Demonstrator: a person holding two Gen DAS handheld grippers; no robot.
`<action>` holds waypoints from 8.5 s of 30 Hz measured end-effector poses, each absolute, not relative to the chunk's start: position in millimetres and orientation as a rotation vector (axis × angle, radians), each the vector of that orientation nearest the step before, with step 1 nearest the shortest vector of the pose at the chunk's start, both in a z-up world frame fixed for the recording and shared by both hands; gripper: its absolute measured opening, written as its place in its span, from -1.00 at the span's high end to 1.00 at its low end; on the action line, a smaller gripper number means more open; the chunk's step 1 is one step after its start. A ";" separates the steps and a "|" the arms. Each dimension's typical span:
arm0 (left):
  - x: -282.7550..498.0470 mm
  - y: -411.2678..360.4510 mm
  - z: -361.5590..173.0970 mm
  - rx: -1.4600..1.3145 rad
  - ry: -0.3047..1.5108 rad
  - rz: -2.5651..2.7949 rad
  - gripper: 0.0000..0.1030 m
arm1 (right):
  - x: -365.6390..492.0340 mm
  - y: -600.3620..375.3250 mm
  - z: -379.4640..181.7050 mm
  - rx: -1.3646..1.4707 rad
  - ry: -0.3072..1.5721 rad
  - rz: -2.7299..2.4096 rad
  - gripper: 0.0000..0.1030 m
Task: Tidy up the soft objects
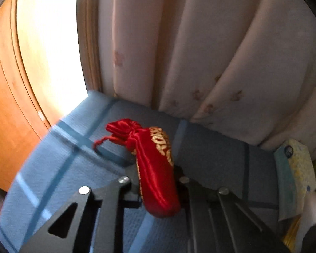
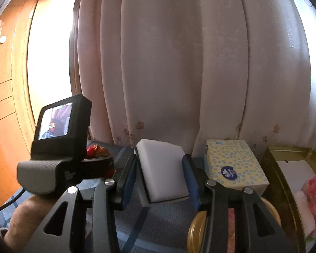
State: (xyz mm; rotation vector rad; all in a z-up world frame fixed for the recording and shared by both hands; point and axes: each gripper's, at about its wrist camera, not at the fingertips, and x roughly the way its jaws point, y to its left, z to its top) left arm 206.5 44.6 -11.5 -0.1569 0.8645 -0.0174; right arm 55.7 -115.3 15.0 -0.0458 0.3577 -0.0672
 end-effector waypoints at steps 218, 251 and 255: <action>103.1 -317.8 27.6 0.155 0.986 -0.510 -0.21 | 77.0 -487.0 31.6 0.449 0.899 -0.134 -0.22; -59.4 -183.2 47.6 0.134 0.269 -0.292 -1.00 | -150.9 -343.7 48.0 -0.004 -0.028 -0.565 -0.54; -60.9 -170.2 47.7 0.080 0.268 -0.294 -1.00 | -164.0 -339.2 46.4 0.002 -0.081 -0.584 -0.54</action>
